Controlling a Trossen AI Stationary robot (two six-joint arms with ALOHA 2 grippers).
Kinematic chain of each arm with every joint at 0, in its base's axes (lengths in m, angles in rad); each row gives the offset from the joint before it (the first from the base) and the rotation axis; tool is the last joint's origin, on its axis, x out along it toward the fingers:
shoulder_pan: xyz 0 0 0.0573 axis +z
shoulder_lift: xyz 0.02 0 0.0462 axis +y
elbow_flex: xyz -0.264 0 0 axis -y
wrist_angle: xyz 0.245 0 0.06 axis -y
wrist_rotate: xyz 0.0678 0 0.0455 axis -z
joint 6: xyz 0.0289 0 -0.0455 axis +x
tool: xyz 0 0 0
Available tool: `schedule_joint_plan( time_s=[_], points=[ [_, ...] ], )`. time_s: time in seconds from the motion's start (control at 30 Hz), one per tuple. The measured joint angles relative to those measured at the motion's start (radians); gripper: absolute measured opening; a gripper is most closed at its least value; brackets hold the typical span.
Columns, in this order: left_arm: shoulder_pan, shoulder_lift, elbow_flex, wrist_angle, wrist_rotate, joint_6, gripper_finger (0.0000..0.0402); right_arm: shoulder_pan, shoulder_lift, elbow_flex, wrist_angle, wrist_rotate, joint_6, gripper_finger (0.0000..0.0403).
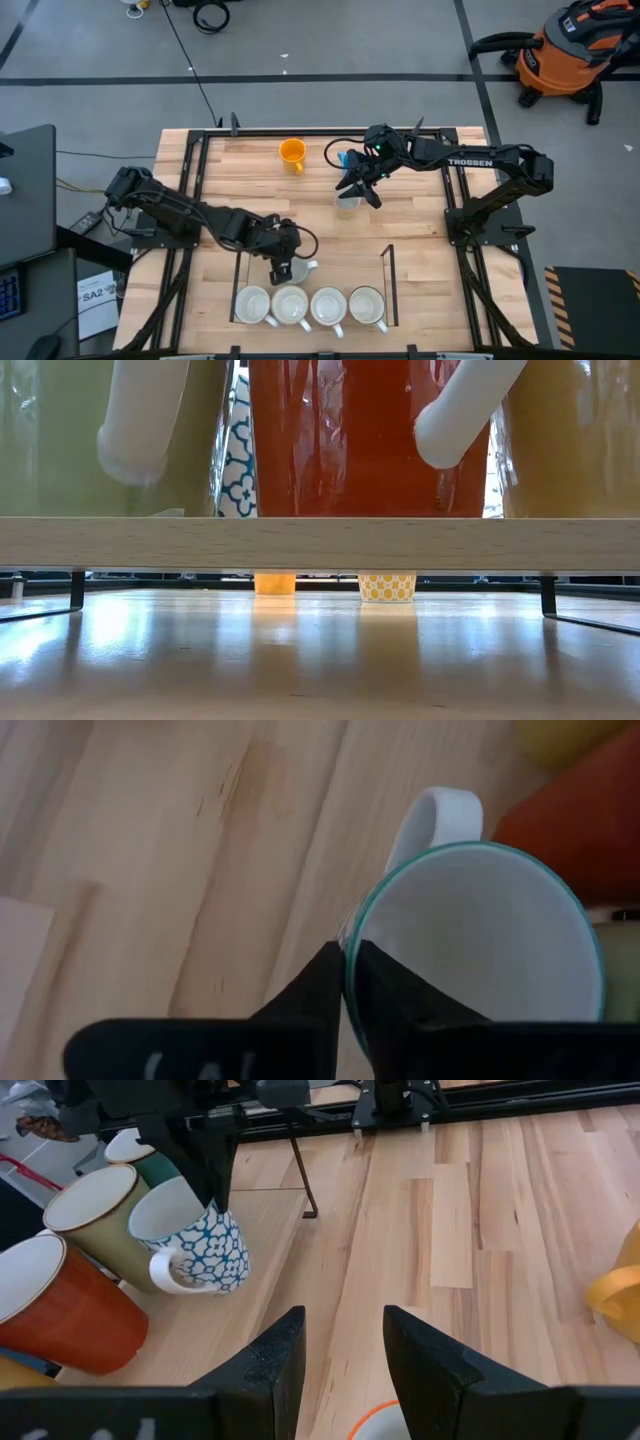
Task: Place coffee mugs
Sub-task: Put the blue patterned mug on the shelf, then put the yellow patterned mug on the shelf
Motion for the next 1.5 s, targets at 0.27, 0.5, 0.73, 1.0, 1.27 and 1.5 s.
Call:
schedule_joint_plan(
  time_s=[0.27, 0.5, 0.73, 1.0, 1.27, 1.5],
  points=[
    [-0.011, -0.002, 0.001, -0.023, -0.003, -0.134, 0.0027, 0.000, 0.000, 0.000, -0.001, 0.000, 0.000, 0.0142],
    [-0.028, -0.002, 0.001, -0.039, -0.003, -0.206, 0.0033, 0.000, 0.000, 0.000, -0.001, 0.000, 0.000, 0.0141],
    [-0.034, -0.002, 0.001, -0.032, 0.002, -0.206, 0.0035, 0.000, 0.000, 0.000, -0.001, 0.000, 0.000, 0.0141],
    [-0.032, 0.000, 0.000, -0.032, 0.005, -0.206, 0.0042, 0.000, 0.000, 0.000, -0.002, 0.000, 0.000, 0.0141],
    [-0.032, 0.005, -0.005, -0.039, 0.015, -0.204, 0.0104, 0.000, 0.000, 0.000, -0.002, 0.000, 0.000, 0.0141],
    [-0.032, 0.004, -0.004, -0.035, 0.010, -0.203, 0.0130, 0.000, 0.000, 0.000, -0.003, 0.079, 0.000, 0.0141]
  ],
)
